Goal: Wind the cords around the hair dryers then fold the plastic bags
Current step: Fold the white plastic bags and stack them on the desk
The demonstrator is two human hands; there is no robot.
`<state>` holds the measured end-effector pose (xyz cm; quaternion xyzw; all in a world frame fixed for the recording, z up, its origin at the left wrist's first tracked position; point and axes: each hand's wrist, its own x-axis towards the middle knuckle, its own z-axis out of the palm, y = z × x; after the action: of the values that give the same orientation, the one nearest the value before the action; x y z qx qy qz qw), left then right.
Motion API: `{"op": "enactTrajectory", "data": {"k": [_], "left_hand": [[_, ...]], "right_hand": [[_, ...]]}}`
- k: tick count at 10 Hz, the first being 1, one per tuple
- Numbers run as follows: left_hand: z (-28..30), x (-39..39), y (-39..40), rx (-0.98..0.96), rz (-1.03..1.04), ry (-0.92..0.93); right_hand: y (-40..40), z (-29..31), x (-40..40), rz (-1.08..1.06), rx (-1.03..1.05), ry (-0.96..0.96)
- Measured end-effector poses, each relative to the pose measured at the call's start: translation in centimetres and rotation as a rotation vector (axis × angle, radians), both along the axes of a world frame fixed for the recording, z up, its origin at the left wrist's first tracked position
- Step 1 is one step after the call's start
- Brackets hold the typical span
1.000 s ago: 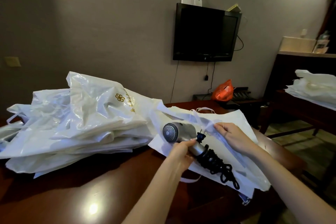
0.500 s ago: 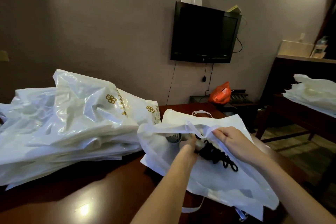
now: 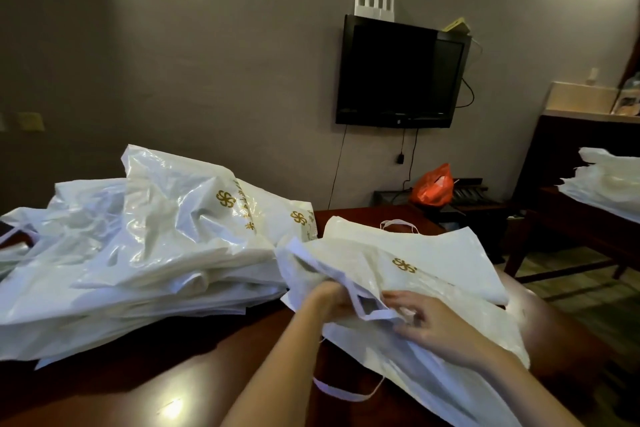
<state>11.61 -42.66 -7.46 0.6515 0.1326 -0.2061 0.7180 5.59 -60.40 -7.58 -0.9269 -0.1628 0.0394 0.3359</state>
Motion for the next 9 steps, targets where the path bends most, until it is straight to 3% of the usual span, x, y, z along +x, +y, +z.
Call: {"op": "enactTrajectory", "data": {"k": [1,2,3,4,6,7,8,9], "left_hand": [[-1.3,-0.3,4.3,-0.253,-0.009,0.028],[-0.9,-1.5,8.2,-0.298,-0.019,0.041],[-0.3,-3.6,10.8,0.099,-0.072,0.016],[-1.0,-4.6,10.5,0.332,0.030,-0.046],[-4.2,-4.3,3.2,-0.129,-0.015,0.039],[-5.6,-3.7,1.2,0.048,0.102,-0.077],[-5.5,-3.4,1.1,0.302,0.102,-0.133],[-5.3,-1.9,2.3,0.290,0.021,-0.152]], "right_hand": [[1.5,-0.9,-0.5,0.075,0.070,0.088],[3.0,-3.3,-0.7,0.126,-0.176,0.047],[3.7,-5.5,-1.7,0.125,-0.214,0.015],[3.7,-6.2,-1.9,0.077,-0.119,-0.005],[4.5,-5.7,-3.0,-0.003,0.026,0.051],[4.5,-5.3,-3.1,-0.032,0.136,0.108],[3.8,-3.0,-2.2,-0.043,0.055,0.062],[1.5,-1.3,-0.4,-0.160,-0.129,-0.204]]}}
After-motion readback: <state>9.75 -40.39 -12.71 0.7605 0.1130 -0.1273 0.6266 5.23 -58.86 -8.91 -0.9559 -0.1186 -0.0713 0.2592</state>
